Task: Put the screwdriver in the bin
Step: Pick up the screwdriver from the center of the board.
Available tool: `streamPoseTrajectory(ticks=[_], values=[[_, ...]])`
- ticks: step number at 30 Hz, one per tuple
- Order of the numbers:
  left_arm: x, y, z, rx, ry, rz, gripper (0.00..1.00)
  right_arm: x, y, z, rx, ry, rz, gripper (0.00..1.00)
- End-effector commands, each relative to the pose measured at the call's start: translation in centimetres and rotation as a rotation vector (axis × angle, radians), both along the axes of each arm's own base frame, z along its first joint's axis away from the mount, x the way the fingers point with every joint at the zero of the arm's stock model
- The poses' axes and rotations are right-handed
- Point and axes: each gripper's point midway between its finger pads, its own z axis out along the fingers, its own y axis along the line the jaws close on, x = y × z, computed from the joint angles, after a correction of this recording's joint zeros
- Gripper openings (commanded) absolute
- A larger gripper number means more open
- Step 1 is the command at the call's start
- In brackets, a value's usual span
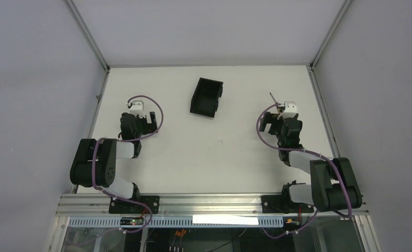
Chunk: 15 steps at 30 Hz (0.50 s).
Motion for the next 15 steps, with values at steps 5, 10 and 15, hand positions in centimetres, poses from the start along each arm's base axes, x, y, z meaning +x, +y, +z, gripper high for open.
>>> streamPoseTrajectory(ticks=[5, 10, 15], values=[[0.41, -0.03, 1.41, 0.0, -0.049, 0.011, 0.99, 1.29, 0.25, 1.95, 0.0, -0.057, 0.009, 0.99], [0.41, 0.03, 1.41, 0.001, -0.049, 0.013, 0.99, 1.62, -0.04, 1.71, 0.001, -0.036, -0.013, 0.99], [0.41, -0.02, 1.41, 0.0, -0.049, 0.011, 0.99, 1.6, -0.26, 1.64, 0.005, -0.025, -0.029, 0.99]])
